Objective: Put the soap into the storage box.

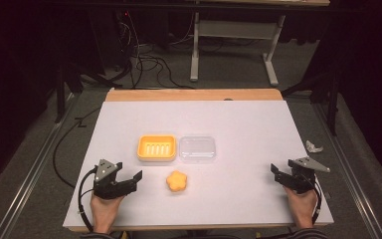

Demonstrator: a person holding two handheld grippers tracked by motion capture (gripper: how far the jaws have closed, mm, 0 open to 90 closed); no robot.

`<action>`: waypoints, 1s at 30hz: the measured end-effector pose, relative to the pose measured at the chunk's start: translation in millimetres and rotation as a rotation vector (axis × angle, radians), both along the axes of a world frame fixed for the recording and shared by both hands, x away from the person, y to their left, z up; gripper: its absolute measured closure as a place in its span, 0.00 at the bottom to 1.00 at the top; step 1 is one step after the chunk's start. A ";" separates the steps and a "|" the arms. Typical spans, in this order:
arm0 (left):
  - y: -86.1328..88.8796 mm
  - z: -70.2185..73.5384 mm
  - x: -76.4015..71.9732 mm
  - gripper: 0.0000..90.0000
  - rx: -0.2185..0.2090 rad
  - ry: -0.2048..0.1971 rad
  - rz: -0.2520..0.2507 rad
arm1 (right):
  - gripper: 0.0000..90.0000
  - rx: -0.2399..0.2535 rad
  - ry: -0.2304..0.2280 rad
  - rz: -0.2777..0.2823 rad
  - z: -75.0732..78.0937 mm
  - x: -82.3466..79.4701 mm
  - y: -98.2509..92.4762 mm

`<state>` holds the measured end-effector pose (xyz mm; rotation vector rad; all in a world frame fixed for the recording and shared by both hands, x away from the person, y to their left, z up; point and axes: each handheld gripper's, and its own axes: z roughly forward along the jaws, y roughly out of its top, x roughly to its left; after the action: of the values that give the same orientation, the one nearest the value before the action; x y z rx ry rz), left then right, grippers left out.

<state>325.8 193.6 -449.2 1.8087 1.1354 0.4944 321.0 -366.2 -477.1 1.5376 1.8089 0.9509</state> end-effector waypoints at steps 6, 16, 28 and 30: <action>-10.4 0.7 1.8 0.19 0.020 0.021 -0.045 | 0.32 -0.006 0.000 0.005 0.0 0.2 0.2; -27.6 5.1 -1.2 0.18 0.027 0.020 -0.091 | 0.32 -0.004 -0.005 0.003 0.0 -0.4 0.3; -50.8 6.5 -3.5 0.18 0.054 0.029 -0.149 | 0.32 0.012 -0.020 -0.001 0.3 -1.8 -0.8; -56.0 6.4 -2.6 0.18 0.058 0.043 -0.169 | 0.32 0.013 -0.019 0.001 0.4 -1.8 -0.9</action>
<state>323.2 137.6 -442.8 1.9542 0.9949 0.3941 319.2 -367.1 -476.8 1.5302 1.7937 0.9762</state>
